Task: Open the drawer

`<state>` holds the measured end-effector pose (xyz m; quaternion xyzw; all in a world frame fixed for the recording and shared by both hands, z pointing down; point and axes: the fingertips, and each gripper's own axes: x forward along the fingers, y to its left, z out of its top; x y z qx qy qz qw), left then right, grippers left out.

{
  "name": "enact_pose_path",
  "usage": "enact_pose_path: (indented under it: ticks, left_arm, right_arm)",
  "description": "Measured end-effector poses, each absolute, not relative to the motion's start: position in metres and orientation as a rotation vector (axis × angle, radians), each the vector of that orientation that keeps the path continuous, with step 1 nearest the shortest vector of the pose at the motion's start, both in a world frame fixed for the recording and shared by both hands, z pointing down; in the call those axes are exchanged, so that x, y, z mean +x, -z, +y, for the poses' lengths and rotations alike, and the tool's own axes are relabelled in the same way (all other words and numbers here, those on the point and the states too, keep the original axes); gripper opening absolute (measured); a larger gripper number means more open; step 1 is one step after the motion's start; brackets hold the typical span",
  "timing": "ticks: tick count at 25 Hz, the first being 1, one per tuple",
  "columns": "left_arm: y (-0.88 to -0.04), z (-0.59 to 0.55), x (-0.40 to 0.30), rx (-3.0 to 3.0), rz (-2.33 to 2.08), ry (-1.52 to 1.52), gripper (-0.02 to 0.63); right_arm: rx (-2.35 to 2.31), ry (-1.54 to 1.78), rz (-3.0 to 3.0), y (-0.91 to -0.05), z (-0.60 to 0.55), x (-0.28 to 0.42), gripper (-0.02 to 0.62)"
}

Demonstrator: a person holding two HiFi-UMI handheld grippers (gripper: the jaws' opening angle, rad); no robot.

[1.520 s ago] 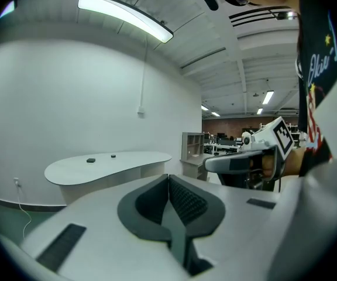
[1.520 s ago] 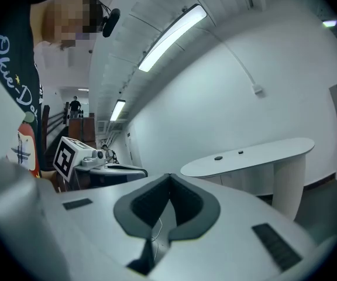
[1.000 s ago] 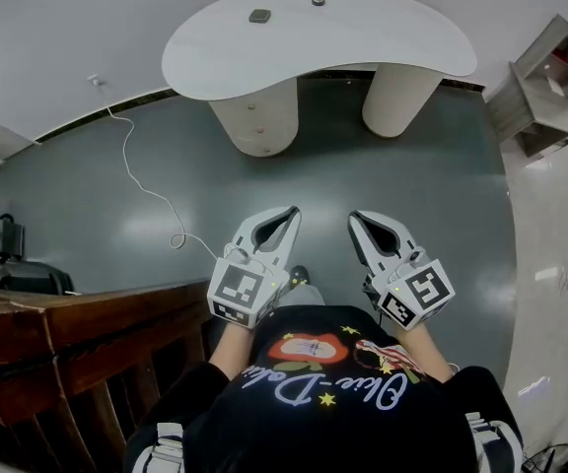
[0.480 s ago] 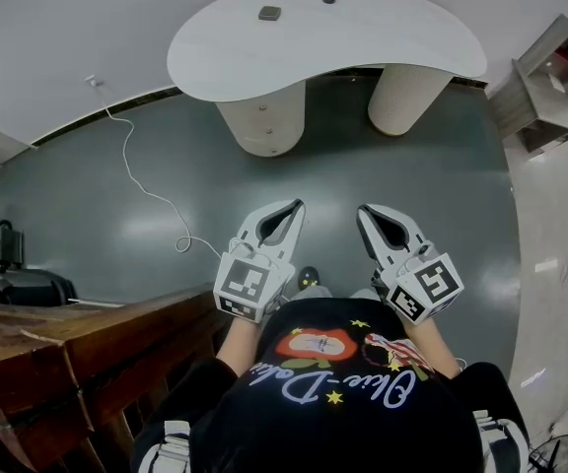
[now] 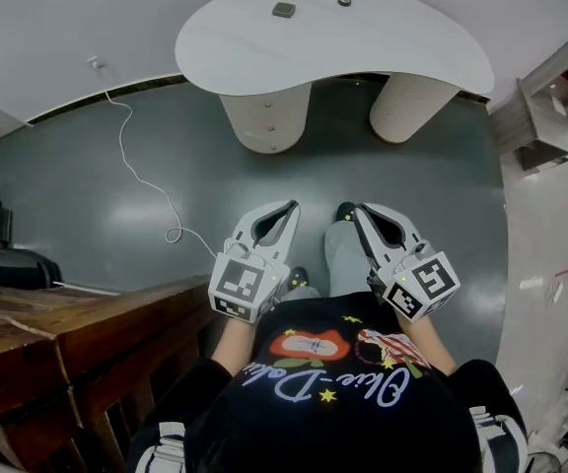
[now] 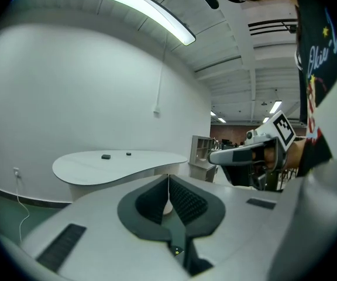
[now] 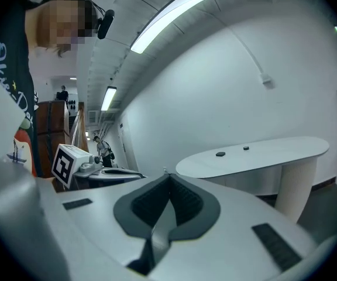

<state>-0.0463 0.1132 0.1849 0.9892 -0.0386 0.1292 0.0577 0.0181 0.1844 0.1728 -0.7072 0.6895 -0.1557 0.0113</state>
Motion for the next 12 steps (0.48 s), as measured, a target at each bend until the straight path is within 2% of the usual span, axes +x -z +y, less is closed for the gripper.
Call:
enact_pose_path:
  ticks: [12]
  left_arm:
    - [-0.177, 0.057, -0.04, 2.971, -0.43, -0.399, 0.006]
  right_arm:
    - [-1.955, 0.448, 2.409, -0.161, 0.103, 0.033, 0.0]
